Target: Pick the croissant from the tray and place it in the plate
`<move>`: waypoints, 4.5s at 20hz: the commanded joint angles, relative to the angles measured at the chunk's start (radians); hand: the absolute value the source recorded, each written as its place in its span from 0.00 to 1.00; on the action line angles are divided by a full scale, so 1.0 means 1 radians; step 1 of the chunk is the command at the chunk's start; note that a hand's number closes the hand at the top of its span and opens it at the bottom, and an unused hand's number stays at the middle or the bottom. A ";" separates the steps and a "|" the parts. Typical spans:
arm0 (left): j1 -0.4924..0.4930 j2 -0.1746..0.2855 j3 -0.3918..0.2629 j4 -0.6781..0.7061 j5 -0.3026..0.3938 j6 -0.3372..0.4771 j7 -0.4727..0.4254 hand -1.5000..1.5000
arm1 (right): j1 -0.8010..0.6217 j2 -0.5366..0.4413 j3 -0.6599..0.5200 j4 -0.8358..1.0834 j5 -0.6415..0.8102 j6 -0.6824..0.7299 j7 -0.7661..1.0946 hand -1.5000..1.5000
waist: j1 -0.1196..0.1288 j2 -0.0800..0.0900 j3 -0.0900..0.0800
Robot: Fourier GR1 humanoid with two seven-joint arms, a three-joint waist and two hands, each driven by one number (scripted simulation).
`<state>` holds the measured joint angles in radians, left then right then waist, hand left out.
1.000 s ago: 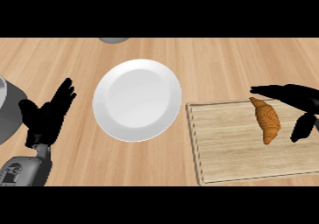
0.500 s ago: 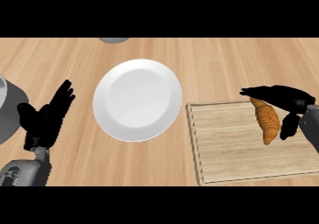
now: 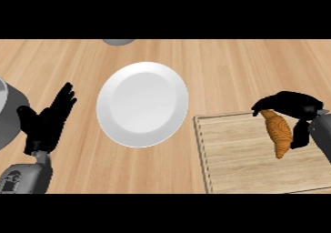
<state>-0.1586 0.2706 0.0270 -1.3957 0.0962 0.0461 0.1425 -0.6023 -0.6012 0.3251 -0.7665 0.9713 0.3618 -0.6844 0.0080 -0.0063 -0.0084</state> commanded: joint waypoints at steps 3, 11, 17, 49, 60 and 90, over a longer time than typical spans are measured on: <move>-0.026 -0.021 0.011 0.046 -0.006 0.013 0.006 0.50 | 0.042 0.242 0.005 -0.106 -0.019 0.046 0.210 1.00 | -0.025 -0.002 0.006; -0.044 -0.021 -0.036 0.015 -0.011 -0.027 0.015 0.50 | -0.081 0.591 -0.010 -0.143 -0.065 -0.024 0.566 1.00 | 0.083 -0.012 0.007; -0.062 -0.032 -0.051 0.037 -0.013 -0.035 0.022 0.50 | -0.177 0.597 0.010 -0.294 -0.065 -0.233 0.807 1.00 | 0.101 -0.019 0.009; -0.087 -0.035 -0.024 0.070 -0.039 -0.014 -0.012 0.50 | -0.396 0.601 0.461 -0.105 -0.153 -0.901 1.826 1.00 | 0.055 0.020 0.007; -0.063 -0.060 -0.024 0.044 -0.050 0.011 0.016 0.50 | -0.396 0.601 0.484 -0.043 -0.401 -1.158 1.533 0.00 | 0.041 0.017 0.009; -0.026 -0.060 0.030 0.016 -0.065 -0.015 0.002 0.50 | -0.034 0.544 0.233 -0.559 -0.840 -1.140 0.967 0.00 | -0.009 0.006 0.008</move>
<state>-0.1779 0.2281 0.0577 -1.3958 0.0511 0.0198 0.1631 -0.6902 -0.0177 0.6250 -1.2728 0.1406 -0.8667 0.3215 0.0063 0.0008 0.0002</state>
